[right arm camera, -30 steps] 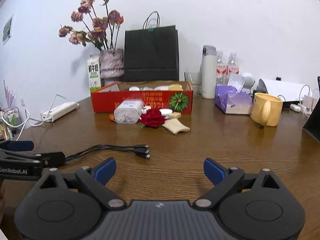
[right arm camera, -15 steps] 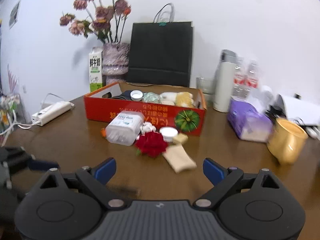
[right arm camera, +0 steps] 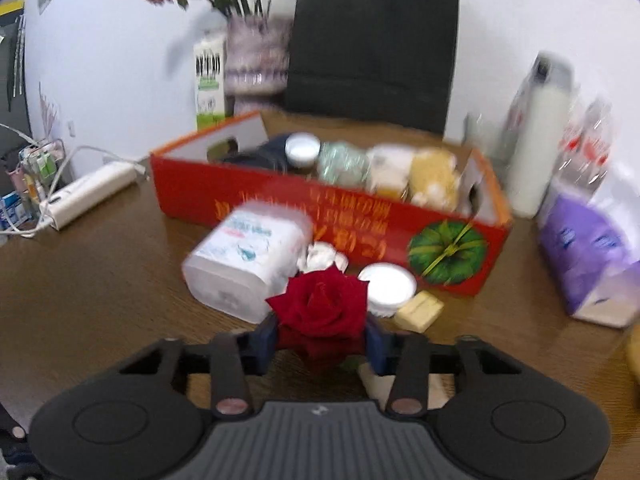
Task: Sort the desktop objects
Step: 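Grasp the black USB cable with the left tool while the right tool grasps the red rose, then carry the cable and rose into the box and open both tools, then move both open tools back over the table objects, then grasp the clear cotton-bud box with the left tool while the right tool grasps the beige pad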
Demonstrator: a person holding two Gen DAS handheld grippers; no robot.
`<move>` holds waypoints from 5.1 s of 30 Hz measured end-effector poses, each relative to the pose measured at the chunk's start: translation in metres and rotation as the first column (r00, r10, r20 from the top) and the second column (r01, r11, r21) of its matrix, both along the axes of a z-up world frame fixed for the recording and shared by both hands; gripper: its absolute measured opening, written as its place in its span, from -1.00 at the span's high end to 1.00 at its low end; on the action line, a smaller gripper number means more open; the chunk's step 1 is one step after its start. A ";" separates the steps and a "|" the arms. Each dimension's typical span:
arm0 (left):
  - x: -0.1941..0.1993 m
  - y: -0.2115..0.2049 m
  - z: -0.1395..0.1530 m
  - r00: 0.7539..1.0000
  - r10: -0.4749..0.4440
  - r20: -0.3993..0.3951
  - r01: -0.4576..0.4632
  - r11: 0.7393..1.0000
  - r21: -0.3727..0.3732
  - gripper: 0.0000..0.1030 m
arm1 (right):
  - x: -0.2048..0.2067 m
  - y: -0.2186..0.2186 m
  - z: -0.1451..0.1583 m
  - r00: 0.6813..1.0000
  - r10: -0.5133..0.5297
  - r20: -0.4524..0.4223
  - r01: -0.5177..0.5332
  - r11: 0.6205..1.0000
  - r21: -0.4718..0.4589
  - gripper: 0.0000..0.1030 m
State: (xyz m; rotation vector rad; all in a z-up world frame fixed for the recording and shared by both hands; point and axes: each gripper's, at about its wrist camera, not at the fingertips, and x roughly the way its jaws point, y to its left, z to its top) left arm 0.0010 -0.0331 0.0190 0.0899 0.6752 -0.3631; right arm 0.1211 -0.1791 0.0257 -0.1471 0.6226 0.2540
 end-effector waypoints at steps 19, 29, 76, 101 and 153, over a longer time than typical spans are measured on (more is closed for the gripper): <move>-0.102 0.039 0.110 0.946 0.179 0.269 -0.126 0.971 -0.203 0.94 | -0.217 -0.013 0.031 0.986 -0.078 0.144 0.060 0.990 0.127 0.26; -0.107 0.049 0.133 0.933 0.201 0.297 -0.132 0.963 -0.236 0.94 | -0.231 -0.010 0.049 0.980 -0.071 0.184 0.044 0.988 0.150 0.27; 0.147 0.037 0.077 0.896 0.440 0.061 -0.424 0.887 -0.182 -1.00 | 0.068 -0.017 0.061 0.989 -0.144 -0.042 0.147 0.987 0.070 -0.60; -0.051 0.029 0.000 0.971 0.225 0.078 -0.220 0.973 -0.070 -1.00 | -0.193 0.003 -0.015 0.975 -0.219 0.016 0.219 0.975 0.044 -0.83; 0.182 -0.023 0.004 0.994 0.107 -0.020 -0.108 0.994 -0.008 -0.33 | -0.013 -0.048 -0.024 0.992 -0.117 -0.039 0.119 0.989 0.083 0.83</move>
